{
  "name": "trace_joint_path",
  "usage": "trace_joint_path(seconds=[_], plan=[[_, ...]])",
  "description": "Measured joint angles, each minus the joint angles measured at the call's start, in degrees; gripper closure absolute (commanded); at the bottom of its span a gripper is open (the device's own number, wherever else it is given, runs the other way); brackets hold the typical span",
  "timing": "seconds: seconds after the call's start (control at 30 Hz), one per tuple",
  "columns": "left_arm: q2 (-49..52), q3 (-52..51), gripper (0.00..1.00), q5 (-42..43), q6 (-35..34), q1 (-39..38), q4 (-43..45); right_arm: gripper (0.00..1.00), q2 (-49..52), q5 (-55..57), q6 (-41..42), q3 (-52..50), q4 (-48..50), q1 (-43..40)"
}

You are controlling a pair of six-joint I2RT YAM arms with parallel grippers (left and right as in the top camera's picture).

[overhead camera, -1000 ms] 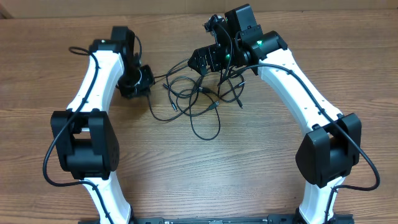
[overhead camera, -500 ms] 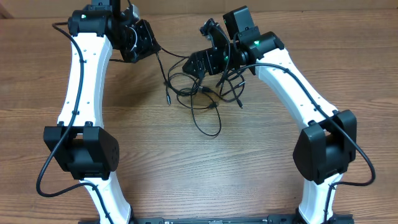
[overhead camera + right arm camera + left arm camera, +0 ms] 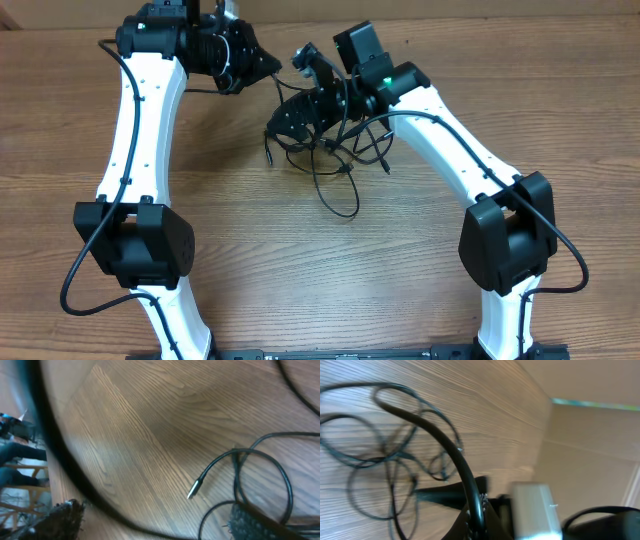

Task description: Untangle cables

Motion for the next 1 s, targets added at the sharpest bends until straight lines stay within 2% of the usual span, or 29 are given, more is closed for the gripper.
trace_joint_path(seconds=[0.03, 0.07, 0.13, 0.17, 0.4, 0.5, 0.53, 0.6, 0.67, 0.73, 0.8, 0.93, 1.0], plan=[[0.0, 0.0, 0.96, 1.2, -0.3, 0.0, 0.4, 0.35, 0.0, 0.5, -0.2, -0.2, 0.2, 0.5], [0.0, 0.0, 0.96, 1.9, -0.5, -0.1, 0.7, 0.57, 0.0, 1.1, 0.1, -0.2, 0.2, 0.9], [0.0, 0.0, 0.96, 2.5, -0.9, 0.1, 0.6, 0.93, 0.0, 3.1, -0.1, -0.3, 0.5, 1.4], [0.0, 0.0, 0.96, 2.5, -1.0, 0.2, 0.5, 0.96, 0.0, 3.8, -0.1, -0.3, 0.5, 1.5], [0.0, 0.0, 0.96, 0.7, -0.7, 0.2, -0.3, 0.96, 0.0, 5.8, 0.0, -0.3, -0.7, 1.5], [0.0, 0.0, 0.91, -0.6, -0.7, 0.2, -0.6, 0.96, -0.2, 4.5, 0.0, -0.3, -1.1, 1.0], [0.0, 0.0, 0.84, -1.0, -0.6, 0.2, -0.5, 0.96, -0.3, 4.3, 0.0, -0.3, -1.0, 0.7], [0.0, 0.0, 0.43, -1.7, 0.5, 0.2, -0.7, 0.96, -1.1, 4.0, 0.1, -0.3, -0.2, -0.2], [0.0, 0.0, 0.18, -2.1, 1.3, 0.2, -1.6, 0.96, -2.5, 3.9, 0.9, -0.3, 2.1, -1.2], [0.0, 0.0, 0.04, -2.4, 2.7, 0.2, -3.3, 0.96, -4.3, 3.9, 2.3, -0.3, 5.1, -2.2], [0.0, 0.0, 0.04, -2.8, 4.5, 0.2, -5.2, 0.96, -6.2, 3.9, 3.9, -0.2, 8.0, -3.0], [0.0, 0.0, 0.23, -4.0, 8.9, 0.2, -9.2, 0.96, -8.6, 3.3, 7.5, 0.2, 13.7, -3.7], [0.0, 0.1, 0.24, -4.2, 12.8, 0.1, -11.1, 0.96, -8.9, 3.0, 9.4, 0.4, 17.0, -3.7]])
